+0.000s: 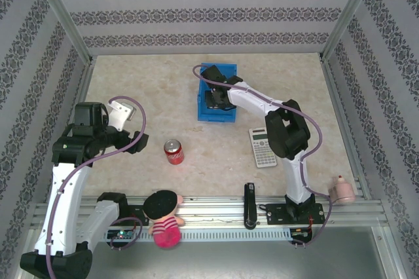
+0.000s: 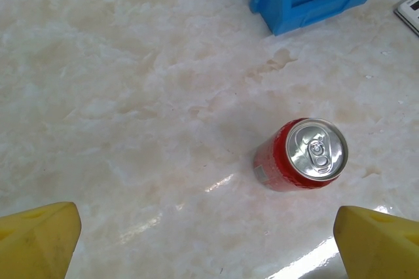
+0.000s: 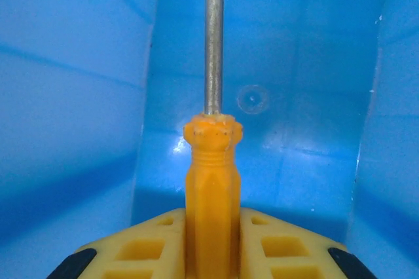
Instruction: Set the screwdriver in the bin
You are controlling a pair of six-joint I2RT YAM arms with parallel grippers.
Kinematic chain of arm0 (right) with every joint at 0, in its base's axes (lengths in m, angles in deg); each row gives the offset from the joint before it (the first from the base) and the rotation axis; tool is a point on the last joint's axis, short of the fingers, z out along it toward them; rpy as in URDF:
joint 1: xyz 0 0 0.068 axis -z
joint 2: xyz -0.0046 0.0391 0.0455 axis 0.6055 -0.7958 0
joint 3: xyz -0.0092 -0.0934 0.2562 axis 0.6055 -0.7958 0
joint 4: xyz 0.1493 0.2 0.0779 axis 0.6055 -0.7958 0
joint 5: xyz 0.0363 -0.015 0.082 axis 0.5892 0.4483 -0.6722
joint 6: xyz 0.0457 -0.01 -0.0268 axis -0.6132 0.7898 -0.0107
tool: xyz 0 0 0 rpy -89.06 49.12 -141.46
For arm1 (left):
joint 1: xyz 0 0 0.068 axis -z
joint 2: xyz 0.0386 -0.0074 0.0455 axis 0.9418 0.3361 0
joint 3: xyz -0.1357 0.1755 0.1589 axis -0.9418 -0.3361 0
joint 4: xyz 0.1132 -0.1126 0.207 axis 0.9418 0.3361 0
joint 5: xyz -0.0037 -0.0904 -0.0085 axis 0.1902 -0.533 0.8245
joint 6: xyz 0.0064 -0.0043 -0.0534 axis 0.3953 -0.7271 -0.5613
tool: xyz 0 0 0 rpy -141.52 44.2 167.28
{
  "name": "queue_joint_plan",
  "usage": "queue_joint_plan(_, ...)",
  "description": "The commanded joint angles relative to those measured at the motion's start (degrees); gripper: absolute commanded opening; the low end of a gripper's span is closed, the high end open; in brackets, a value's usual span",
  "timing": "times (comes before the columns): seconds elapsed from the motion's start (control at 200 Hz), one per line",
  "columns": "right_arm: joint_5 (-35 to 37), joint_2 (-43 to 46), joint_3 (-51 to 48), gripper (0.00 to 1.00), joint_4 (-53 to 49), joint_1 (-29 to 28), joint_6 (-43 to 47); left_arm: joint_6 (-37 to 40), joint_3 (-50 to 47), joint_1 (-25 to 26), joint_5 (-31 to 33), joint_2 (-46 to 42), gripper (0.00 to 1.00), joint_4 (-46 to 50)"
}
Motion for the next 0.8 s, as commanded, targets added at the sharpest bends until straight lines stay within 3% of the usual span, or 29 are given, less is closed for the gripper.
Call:
queue_joint_plan(0.0, -0.4, -2.2, 2.5, 0.22, -1.1, 1.0, 0.7, 0.7, 1.8, 0.7, -2.2, 0.5, 0.99, 0.9)
queue_joint_plan(0.794, -4.6, -9.1, 8.6, 0.26, -3.5, 3.7, 1.6, -0.5, -0.1, 0.7, 0.8, -0.4, 0.99, 0.6)
